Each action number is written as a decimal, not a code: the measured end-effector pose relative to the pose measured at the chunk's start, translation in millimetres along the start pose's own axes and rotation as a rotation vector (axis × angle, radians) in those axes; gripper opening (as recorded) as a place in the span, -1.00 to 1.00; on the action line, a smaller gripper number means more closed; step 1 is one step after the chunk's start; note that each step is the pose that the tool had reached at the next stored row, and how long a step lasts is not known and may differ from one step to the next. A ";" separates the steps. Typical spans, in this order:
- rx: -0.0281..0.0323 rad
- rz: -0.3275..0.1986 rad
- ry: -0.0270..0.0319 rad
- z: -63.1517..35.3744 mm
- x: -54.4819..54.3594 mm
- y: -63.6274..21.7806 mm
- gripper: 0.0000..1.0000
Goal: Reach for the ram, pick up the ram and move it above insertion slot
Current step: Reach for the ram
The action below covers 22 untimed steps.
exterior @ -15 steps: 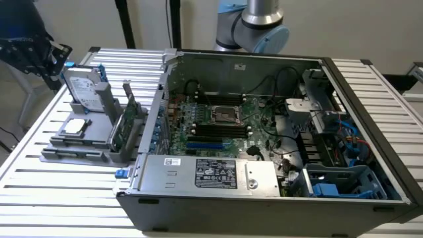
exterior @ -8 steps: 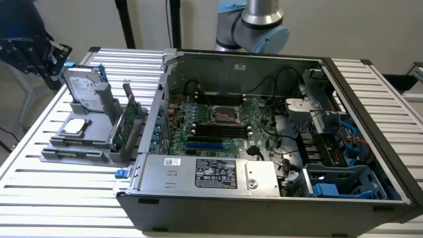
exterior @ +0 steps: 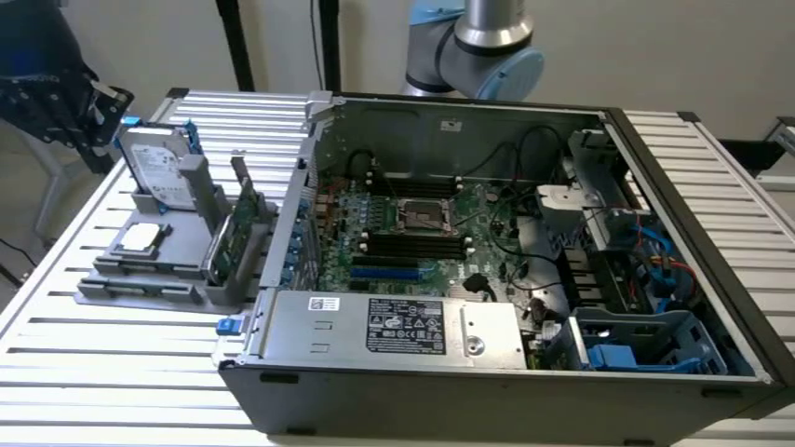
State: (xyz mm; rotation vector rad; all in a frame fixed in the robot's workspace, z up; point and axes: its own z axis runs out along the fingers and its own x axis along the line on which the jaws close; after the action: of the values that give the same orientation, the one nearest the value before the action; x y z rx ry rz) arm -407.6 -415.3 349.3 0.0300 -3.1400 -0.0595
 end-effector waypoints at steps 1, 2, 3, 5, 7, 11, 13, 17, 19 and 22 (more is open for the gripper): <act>0.0000 0.000 0.0000 0.2 -0.2 -1.8 -0.79; 0.0000 0.000 0.0000 0.3 -0.5 -3.7 -0.79; 0.0000 0.000 0.0000 0.7 -0.9 -5.7 -0.79; -0.0001 0.000 -0.0001 2.0 -2.3 -9.4 -0.79; -0.0001 0.000 -0.0001 3.3 -4.2 -12.7 -0.79; 0.0000 0.000 0.0000 5.7 -7.8 -23.0 -0.79; -0.0001 0.000 -0.0001 6.8 -9.4 -28.2 -0.79; -0.0001 0.000 -0.0001 8.4 -12.7 -36.5 -0.79; 0.0000 0.000 0.0001 8.4 -13.5 -38.4 -0.79; 0.0000 0.000 0.0000 8.3 -13.5 -38.5 -0.79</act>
State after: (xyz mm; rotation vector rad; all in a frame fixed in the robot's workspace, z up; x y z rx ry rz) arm -393.3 -453.2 339.5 0.0298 -3.1400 -0.0595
